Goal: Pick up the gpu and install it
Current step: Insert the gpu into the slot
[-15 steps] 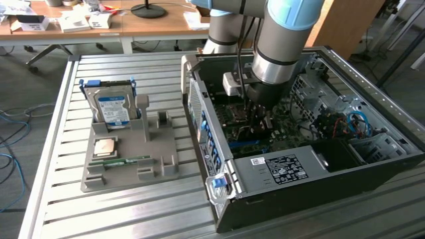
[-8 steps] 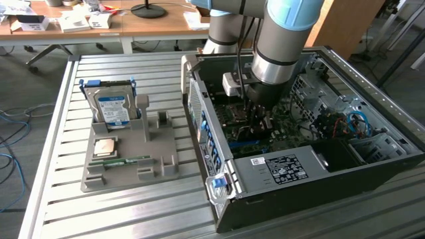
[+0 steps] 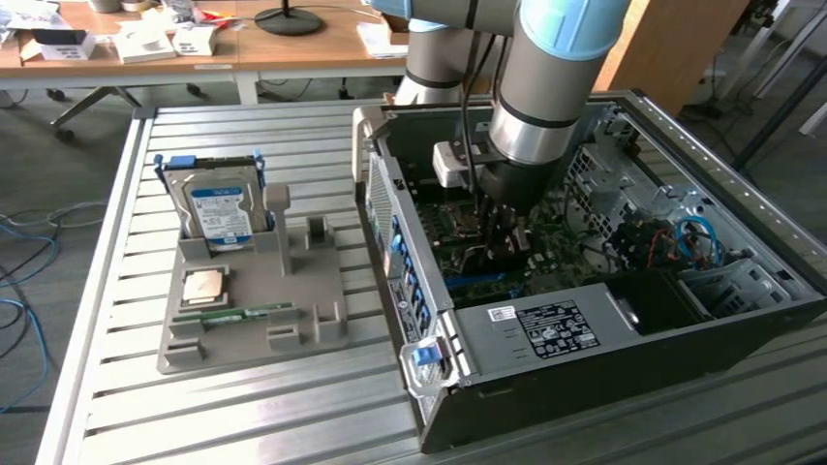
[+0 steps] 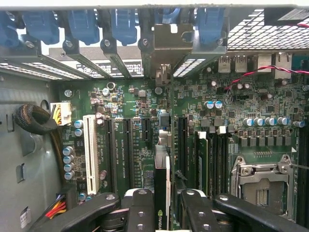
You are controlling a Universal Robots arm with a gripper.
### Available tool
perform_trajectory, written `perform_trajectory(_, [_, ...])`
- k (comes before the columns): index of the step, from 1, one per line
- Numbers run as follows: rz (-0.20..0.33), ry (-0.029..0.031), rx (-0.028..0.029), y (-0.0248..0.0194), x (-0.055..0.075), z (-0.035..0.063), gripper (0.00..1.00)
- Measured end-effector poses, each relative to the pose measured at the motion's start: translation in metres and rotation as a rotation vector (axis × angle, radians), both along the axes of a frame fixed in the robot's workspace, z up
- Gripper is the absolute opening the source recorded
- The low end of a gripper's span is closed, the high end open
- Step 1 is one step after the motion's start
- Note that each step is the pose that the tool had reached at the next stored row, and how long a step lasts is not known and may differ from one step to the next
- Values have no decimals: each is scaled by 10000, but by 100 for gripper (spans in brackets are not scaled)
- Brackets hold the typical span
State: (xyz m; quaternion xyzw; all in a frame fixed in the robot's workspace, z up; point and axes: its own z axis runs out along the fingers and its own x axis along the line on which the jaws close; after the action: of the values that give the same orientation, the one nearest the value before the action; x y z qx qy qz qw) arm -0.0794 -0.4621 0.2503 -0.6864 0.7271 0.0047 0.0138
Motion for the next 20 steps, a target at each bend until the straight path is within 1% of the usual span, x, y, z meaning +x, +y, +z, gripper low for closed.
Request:
perform_trajectory(12, [0, 0, 0, 0, 0, 1, 26])
perform_trajectory(20, [0, -2, 2, 0, 0, 22, 26])
